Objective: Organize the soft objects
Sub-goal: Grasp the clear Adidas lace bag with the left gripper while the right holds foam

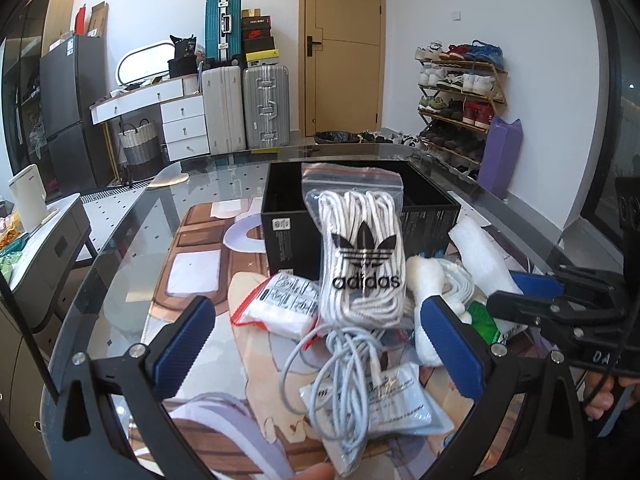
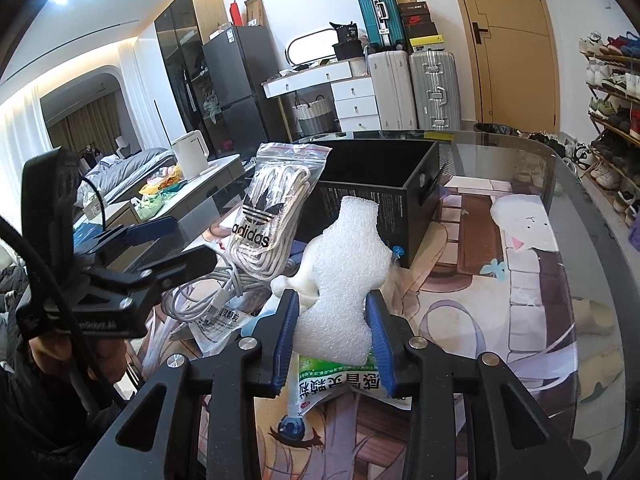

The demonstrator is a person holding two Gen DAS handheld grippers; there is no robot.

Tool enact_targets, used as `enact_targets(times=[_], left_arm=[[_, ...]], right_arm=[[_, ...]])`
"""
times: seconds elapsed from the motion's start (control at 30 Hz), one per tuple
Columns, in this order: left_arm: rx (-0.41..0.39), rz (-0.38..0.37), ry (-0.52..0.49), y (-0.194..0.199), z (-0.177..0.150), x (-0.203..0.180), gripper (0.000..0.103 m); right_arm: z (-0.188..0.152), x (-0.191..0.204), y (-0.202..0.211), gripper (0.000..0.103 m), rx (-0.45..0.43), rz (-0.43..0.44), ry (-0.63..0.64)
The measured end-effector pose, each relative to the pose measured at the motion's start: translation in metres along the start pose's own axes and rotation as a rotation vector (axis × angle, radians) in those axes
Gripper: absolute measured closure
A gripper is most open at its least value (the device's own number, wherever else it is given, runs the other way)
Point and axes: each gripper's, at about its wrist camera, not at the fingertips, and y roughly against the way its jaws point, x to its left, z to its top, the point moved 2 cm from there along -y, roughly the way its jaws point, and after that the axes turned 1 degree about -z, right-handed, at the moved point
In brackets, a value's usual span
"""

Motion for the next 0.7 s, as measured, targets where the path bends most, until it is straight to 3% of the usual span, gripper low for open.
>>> enact_targets(times=[0.33, 0.5, 0.7], left_arm=[[0.066, -0.011, 0.014, -0.023, 0.012, -0.005, 0.002], [0.087, 0.008, -0.035, -0.032, 0.017, -0.017, 0.003], [0.136, 0.008, -0.037, -0.042, 0.019, -0.022, 0.016]], right_arm=[[0.001, -0.002, 0.009, 0.068, -0.023, -0.001, -0.004], [0.0, -0.002, 0.009, 0.068, -0.026, -0.005, -0.008], [0.002, -0.003, 0.01, 0.068, -0.026, -0.007, -0.009]])
